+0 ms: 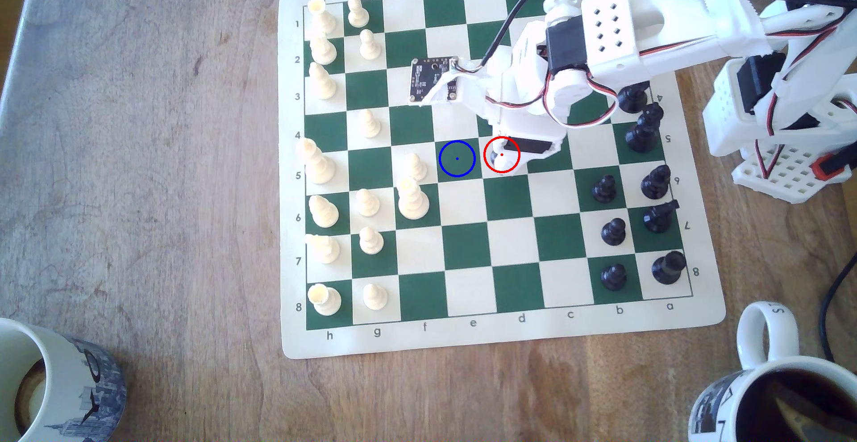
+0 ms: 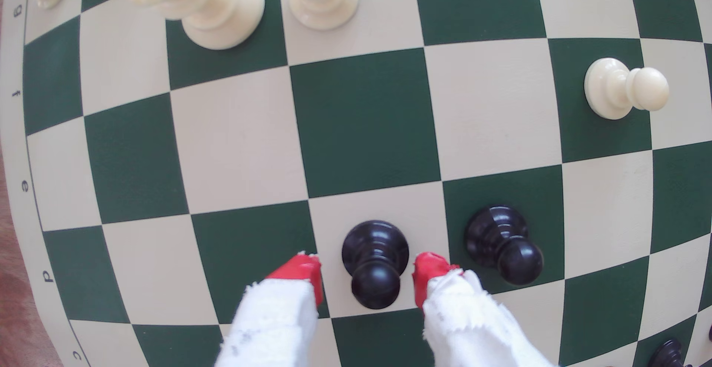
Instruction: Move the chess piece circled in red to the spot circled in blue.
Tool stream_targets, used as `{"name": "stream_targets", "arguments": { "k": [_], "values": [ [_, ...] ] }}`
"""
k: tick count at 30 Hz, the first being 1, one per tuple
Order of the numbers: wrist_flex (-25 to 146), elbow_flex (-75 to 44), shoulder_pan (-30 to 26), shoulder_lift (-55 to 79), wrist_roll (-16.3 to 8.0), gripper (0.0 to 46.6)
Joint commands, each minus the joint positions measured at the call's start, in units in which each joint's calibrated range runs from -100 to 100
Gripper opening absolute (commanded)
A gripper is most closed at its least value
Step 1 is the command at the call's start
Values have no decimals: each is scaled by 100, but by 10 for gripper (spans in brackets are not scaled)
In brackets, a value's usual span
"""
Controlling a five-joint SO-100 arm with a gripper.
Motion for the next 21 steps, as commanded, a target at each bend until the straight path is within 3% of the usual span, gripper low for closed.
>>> {"name": "stream_targets", "arguments": {
  "k": [1, 21],
  "values": [
    [-29, -83, -31, -50, 10, 119],
    [479, -645, -31, -398, -10, 50]
  ]
}}
